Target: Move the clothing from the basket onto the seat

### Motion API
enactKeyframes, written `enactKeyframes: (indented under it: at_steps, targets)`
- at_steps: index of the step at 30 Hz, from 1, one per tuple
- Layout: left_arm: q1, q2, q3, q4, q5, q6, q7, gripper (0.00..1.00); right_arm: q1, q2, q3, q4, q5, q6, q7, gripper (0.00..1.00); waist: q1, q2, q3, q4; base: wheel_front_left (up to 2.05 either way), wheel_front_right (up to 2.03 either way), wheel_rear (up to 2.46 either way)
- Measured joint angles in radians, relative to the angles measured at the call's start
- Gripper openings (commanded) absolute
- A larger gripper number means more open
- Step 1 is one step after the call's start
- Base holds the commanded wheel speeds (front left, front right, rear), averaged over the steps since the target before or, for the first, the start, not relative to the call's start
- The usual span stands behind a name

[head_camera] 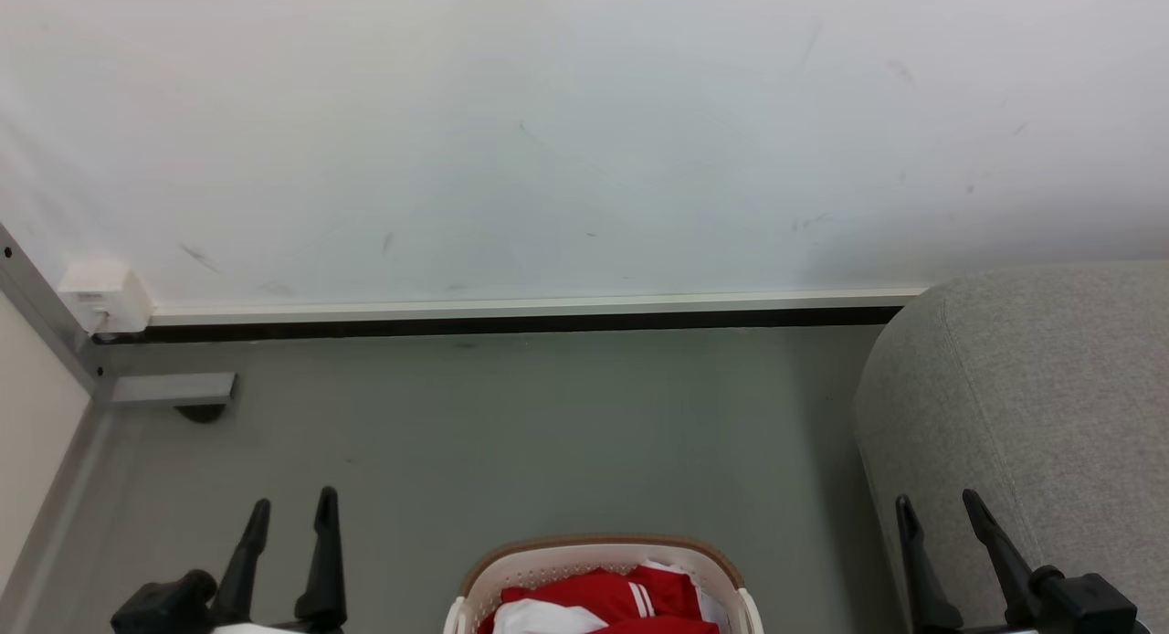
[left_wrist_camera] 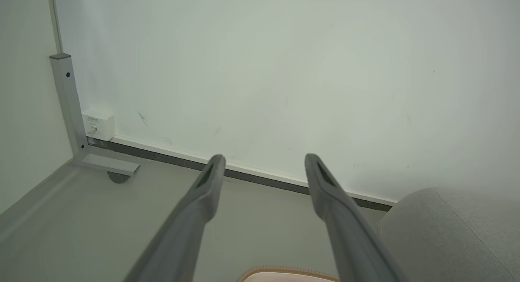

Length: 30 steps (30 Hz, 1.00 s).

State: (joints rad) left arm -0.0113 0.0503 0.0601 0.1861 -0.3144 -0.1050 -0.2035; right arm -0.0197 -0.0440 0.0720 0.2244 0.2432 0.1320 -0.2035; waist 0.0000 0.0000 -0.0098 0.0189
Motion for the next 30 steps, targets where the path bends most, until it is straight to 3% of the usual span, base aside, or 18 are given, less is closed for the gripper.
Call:
enactKeyframes:
  at_steps: [30]
  targets:
    - [0.027,0.003,0.001,-0.023,0.253,-0.013,-0.055,1.00,0.000,-0.002,-0.012,0.030,-0.125,0.000,-0.055,1.00,0.0000,0.0000,0.003,0.000,0.00,0.00,0.00]
